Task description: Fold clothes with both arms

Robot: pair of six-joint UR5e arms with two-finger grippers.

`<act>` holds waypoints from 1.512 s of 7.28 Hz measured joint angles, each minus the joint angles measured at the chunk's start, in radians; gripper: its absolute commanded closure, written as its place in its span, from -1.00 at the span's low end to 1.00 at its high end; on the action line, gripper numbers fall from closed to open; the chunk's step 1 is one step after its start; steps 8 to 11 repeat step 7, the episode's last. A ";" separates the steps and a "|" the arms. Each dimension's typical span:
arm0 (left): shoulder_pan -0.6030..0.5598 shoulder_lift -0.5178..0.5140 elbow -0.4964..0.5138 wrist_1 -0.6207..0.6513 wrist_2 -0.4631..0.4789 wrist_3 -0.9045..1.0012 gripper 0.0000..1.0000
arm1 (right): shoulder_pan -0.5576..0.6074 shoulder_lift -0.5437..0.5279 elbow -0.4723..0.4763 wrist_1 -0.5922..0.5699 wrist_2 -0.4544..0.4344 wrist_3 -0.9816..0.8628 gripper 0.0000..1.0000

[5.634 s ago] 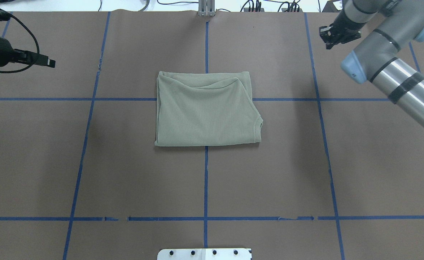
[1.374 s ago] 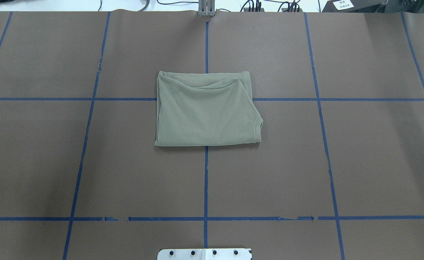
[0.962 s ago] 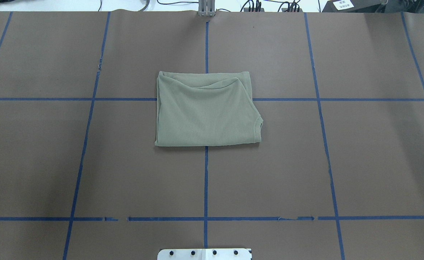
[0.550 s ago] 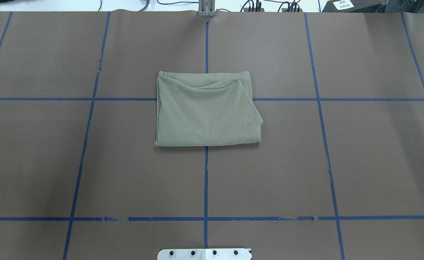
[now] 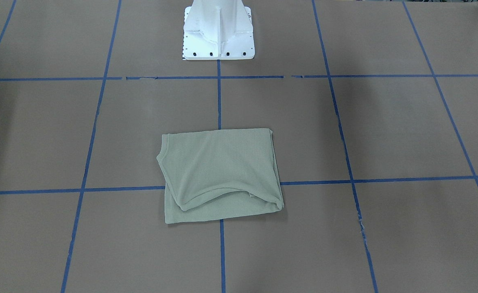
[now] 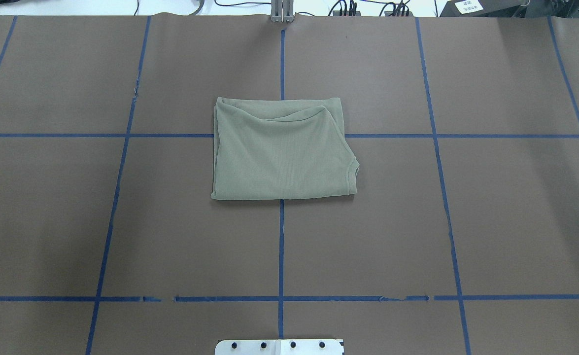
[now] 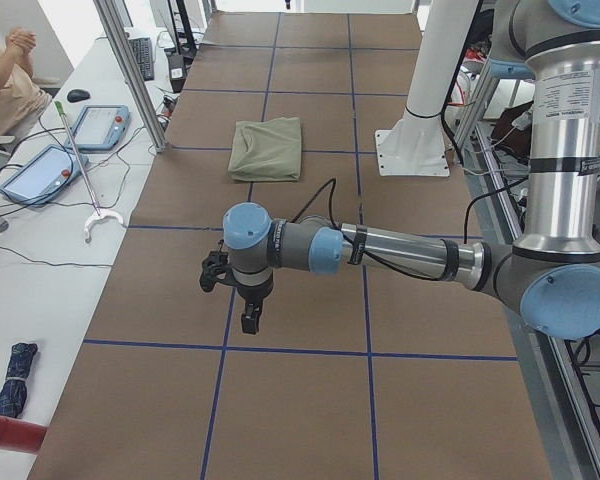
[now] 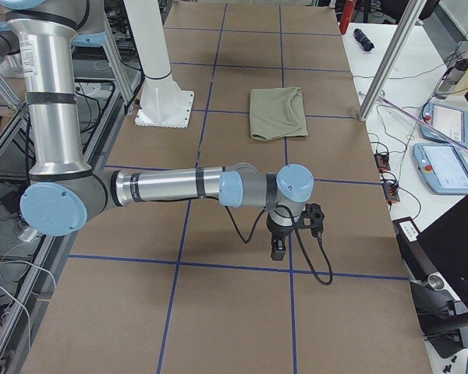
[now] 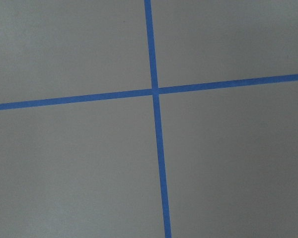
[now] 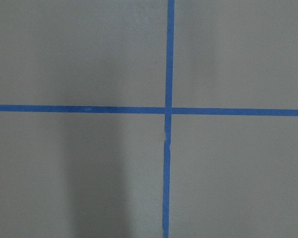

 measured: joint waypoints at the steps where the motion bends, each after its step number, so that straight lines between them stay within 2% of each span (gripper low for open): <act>1: 0.000 -0.011 -0.003 0.002 0.000 0.000 -1.00 | 0.000 0.000 0.000 0.000 0.000 0.000 -1.00; 11: 0.000 -0.022 0.004 0.006 0.008 0.000 -1.00 | -0.001 0.000 0.000 0.000 0.000 0.000 -1.00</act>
